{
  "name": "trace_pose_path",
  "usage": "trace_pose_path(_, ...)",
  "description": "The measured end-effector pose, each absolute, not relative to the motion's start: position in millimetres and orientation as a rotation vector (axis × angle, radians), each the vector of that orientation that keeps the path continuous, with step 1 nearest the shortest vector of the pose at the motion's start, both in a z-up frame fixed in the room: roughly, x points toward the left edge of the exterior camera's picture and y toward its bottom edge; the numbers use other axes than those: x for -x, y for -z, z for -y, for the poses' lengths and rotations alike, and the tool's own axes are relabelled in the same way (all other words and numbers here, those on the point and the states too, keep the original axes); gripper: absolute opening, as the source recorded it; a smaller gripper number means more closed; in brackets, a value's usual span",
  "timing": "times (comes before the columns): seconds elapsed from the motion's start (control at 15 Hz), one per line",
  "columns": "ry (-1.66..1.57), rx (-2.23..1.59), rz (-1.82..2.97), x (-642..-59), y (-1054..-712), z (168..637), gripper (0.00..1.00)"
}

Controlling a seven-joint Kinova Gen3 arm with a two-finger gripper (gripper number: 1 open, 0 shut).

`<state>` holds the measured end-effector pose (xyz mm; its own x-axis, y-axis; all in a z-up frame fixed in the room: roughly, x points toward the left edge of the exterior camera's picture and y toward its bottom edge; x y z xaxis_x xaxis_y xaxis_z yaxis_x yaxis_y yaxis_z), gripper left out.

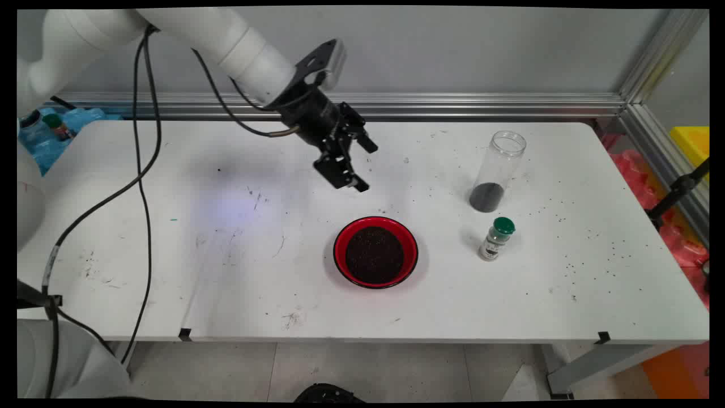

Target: Pick up the black seasoning powder from the table

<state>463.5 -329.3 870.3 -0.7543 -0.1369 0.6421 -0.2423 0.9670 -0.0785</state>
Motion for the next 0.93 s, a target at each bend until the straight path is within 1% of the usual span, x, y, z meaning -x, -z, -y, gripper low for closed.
trace_pose_path(0.53, -0.213, -0.409, 2.369, -436, -854, 351, 1.0)
trace_pose_path(0.93, -0.21, -0.447, 2.336, -423, -841, 364, 1.0)
